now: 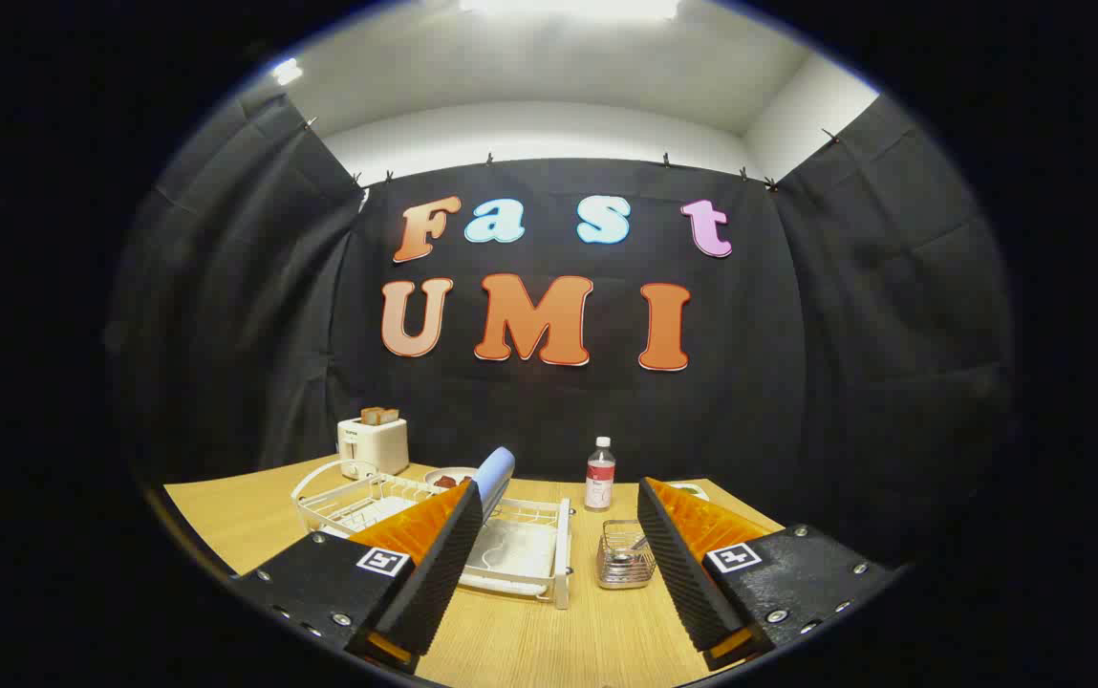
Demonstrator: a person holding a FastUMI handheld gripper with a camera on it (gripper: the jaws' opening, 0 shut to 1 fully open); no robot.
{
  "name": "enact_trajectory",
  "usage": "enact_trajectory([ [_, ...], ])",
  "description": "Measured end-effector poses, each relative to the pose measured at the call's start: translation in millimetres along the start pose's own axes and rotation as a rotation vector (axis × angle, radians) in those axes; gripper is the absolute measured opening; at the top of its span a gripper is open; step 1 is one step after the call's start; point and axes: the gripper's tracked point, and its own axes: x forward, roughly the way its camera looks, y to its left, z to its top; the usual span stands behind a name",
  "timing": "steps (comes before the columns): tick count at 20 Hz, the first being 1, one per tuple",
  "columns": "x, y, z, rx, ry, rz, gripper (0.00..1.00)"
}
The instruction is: Take the plate from the dish rack, then take the spoon from the basket and place it into the plate.
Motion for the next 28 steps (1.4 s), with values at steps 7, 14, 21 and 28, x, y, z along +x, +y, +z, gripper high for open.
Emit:
enact_trajectory([
  [7, -3.3, -0.2, 8.8, 0.028, -0.037, 0.004, 0.97],
  [14, -1.4, -4.0, 15.9, 0.041, -0.063, 0.000, 0.97],
  [21, 6.6, -8.0, 22.5, 0.024, -0.093, 0.000, 0.97],
  [28, 34.5, 5.1, 9.7, 0.013, -0.033, 0.036, 0.97],
])
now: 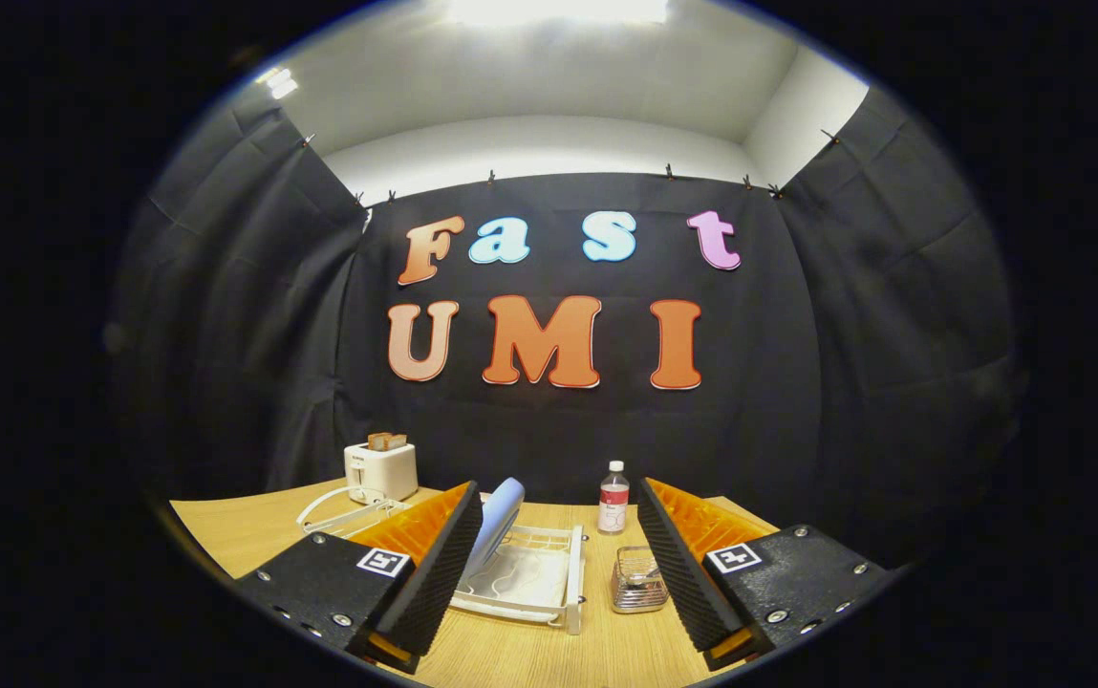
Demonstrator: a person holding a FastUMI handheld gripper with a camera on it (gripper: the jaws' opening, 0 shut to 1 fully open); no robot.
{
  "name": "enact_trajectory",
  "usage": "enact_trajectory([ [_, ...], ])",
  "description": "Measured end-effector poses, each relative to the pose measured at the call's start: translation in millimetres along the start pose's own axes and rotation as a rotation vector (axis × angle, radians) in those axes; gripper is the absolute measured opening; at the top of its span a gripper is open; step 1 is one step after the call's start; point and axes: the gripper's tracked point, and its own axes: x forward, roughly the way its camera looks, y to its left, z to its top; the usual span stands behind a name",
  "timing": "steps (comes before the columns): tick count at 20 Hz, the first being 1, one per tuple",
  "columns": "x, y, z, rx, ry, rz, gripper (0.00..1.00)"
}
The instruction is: Take the plate from the dish rack, then take the spoon from the basket and place it into the plate.
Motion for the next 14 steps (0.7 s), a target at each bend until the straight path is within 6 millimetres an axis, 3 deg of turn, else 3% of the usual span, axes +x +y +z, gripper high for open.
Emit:
enact_trajectory([
  [4, 18.3, 19.4, -5.8, 0.003, 0.037, 0.064, 0.97],
  [10, 65.5, 36.4, -17.0, 0.020, 0.194, 0.170, 0.97],
  [14, 95.6, 47.5, -49.0, 0.006, 0.369, 0.254, 0.97],
])
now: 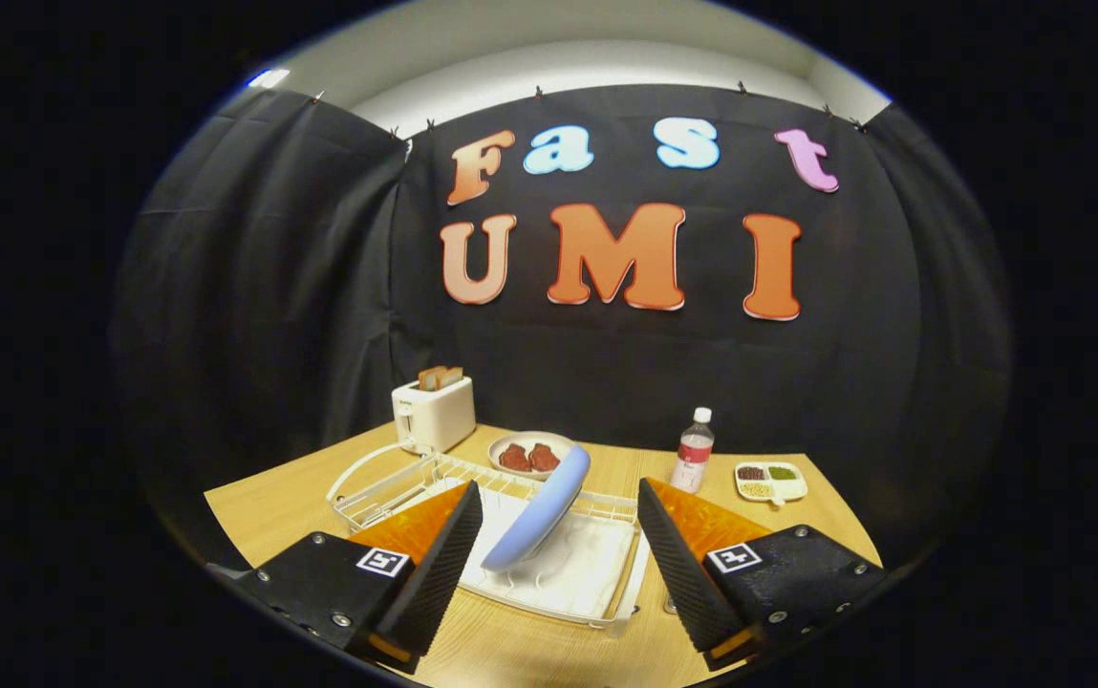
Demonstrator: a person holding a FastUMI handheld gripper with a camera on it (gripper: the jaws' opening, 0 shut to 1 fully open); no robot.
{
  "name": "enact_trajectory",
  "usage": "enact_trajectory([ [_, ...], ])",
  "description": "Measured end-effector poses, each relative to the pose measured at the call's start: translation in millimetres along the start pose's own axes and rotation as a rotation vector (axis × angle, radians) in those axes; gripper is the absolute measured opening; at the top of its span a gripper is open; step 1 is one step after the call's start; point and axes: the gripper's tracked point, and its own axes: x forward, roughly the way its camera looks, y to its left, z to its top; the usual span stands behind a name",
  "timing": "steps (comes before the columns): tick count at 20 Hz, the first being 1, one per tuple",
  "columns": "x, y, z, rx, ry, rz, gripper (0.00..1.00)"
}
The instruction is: Take the plate from the dish rack, then take the spoon from the basket and place it into the plate.
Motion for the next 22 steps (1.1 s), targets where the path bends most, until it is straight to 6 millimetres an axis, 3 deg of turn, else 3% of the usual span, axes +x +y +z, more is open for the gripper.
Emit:
enact_trajectory([
  [4, 36.4, -0.3, -16.4, 0.078, 0.152, 0.043, 0.97],
  [7, 50.2, 11.0, -36.7, 0.239, 0.297, 0.104, 0.98],
  [12, 72.5, -2.9, -49.6, 0.309, 0.419, 0.046, 0.97],
  [22, 117.0, 2.0, -65.5, 0.398, 0.576, -0.016, 0.77],
])
